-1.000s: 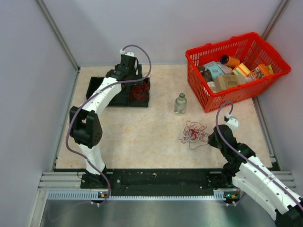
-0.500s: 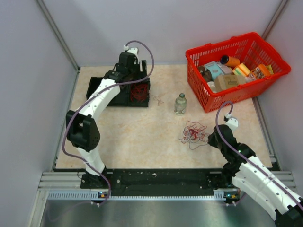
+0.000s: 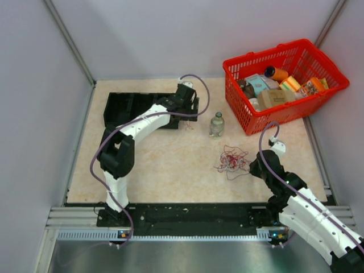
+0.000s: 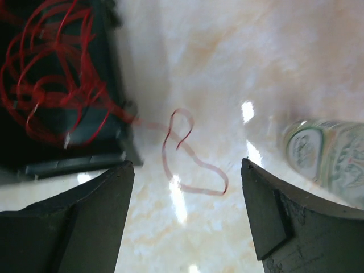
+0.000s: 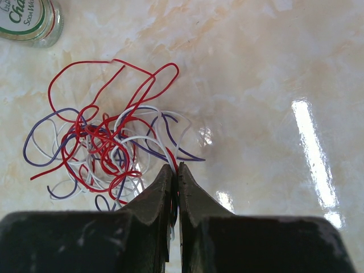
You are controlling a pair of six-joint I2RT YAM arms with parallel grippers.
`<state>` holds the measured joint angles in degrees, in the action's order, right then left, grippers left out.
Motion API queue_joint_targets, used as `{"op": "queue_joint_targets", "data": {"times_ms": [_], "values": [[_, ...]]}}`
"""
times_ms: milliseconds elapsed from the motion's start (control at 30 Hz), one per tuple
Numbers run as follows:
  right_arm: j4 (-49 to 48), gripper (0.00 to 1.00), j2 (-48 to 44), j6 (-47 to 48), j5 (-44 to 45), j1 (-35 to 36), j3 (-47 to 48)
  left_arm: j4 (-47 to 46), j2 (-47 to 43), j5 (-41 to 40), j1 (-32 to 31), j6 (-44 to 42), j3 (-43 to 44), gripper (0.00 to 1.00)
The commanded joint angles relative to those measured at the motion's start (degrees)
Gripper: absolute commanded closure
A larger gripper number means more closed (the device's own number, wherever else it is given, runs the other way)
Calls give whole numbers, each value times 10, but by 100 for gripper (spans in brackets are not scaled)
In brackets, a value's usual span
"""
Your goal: Untangle the cables
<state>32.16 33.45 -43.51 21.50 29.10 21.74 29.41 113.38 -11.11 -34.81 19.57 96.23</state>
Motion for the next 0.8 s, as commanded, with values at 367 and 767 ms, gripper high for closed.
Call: {"op": "queue_joint_targets", "data": {"times_ms": [367, 767], "values": [[-27, 100, -18, 10, -8, -4, -10, 16, -55, 26, 8, 368, -87, 23], [-27, 100, -13, 12, -7, -4, -7, -59, -31, 101, 33, 435, -120, 78]]}}
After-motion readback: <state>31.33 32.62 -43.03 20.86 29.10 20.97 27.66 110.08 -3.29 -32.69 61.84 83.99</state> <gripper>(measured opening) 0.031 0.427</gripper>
